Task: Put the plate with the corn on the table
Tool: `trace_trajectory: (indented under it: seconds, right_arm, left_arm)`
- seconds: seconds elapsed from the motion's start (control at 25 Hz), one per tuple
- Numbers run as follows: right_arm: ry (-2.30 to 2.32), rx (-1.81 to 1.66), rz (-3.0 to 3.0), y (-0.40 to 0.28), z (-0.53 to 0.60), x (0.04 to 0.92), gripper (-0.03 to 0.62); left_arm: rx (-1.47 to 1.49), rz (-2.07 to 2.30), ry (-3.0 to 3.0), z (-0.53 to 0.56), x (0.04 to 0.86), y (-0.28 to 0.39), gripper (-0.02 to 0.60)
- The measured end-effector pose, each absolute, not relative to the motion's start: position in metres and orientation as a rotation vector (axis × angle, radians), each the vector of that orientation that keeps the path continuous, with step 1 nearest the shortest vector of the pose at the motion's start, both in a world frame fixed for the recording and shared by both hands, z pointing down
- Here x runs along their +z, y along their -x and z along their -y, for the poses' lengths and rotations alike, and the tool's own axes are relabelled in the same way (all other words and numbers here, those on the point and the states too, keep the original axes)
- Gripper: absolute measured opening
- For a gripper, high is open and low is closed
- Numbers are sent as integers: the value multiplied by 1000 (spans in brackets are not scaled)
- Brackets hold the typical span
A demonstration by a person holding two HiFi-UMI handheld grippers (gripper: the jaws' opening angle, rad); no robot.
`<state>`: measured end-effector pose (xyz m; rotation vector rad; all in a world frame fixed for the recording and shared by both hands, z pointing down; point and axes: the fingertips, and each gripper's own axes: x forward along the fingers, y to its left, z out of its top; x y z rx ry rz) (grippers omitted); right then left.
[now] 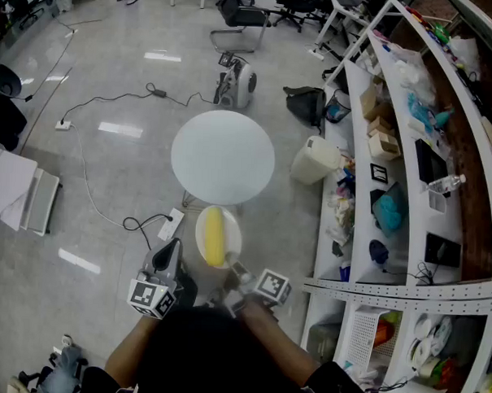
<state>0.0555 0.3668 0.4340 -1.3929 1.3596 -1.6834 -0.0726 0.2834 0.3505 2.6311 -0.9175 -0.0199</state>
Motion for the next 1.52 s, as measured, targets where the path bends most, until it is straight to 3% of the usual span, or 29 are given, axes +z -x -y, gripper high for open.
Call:
trace_trajectory:
  seconds: [1.52]
  right_arm:
    - [1348,-1645,-1411,-36,-293,436,37]
  left_arm:
    - [-30,908,-2585,-213,359,90,2]
